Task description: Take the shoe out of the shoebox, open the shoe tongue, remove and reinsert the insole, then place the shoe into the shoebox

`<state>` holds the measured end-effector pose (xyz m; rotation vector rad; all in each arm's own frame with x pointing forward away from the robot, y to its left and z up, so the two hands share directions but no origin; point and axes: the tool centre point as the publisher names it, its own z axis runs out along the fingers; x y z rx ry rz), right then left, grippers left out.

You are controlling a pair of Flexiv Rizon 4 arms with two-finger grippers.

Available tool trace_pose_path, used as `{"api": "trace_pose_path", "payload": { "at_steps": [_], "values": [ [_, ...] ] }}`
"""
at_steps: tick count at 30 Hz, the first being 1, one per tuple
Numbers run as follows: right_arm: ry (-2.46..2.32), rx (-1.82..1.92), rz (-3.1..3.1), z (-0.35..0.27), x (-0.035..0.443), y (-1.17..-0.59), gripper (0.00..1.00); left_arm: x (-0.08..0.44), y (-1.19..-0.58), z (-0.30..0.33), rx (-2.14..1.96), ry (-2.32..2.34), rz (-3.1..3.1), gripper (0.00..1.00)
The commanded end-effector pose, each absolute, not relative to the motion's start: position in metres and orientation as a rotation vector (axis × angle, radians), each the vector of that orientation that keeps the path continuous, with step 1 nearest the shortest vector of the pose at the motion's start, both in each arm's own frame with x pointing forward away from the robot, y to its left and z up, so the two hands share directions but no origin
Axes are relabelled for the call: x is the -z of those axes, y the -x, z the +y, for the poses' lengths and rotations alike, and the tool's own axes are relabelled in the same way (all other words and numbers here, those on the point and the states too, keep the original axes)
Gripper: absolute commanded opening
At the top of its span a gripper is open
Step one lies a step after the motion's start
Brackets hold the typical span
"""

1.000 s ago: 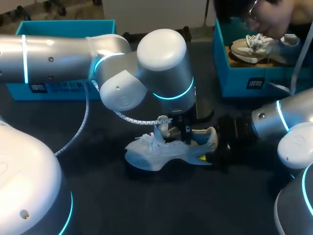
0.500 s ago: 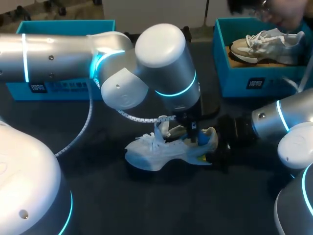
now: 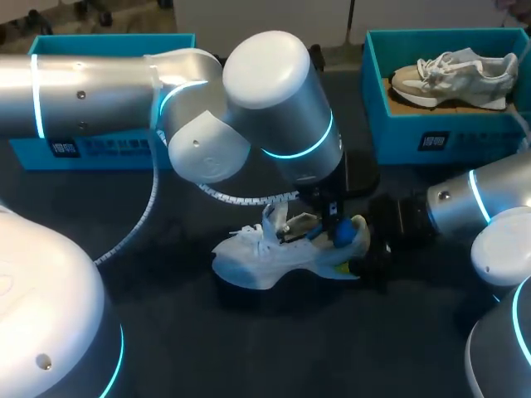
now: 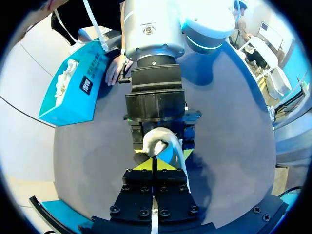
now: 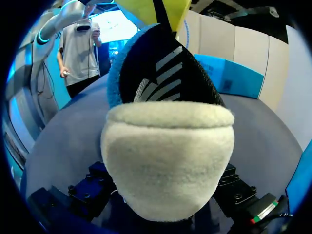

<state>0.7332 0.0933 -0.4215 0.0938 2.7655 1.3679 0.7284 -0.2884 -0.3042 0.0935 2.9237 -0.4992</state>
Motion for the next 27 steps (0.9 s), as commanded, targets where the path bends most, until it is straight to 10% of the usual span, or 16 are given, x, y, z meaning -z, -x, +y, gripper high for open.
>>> {"api": "trace_pose_path", "payload": {
  "at_steps": [1, 4, 5, 27],
  "values": [
    [-0.097, -1.36, 2.767, 0.098, 0.425, -0.733, 0.0, 0.299, -0.726, -0.285, 0.48, -0.093, 2.922, 0.02],
    [-0.097, -1.36, 2.767, 0.098, 0.425, -0.733, 0.0, 0.299, -0.727, -0.28, 0.459, -0.081, 2.926, 0.91],
    [-0.097, -1.36, 2.767, 0.098, 0.425, -0.733, 0.0, 0.3, -0.727, -0.279, 0.457, -0.08, 2.927, 1.0],
    [-0.097, -1.36, 2.767, 0.098, 0.425, -0.733, 0.0, 0.29, -0.733, -0.257, 0.103, -0.006, 2.852, 0.96]
  ]
}}
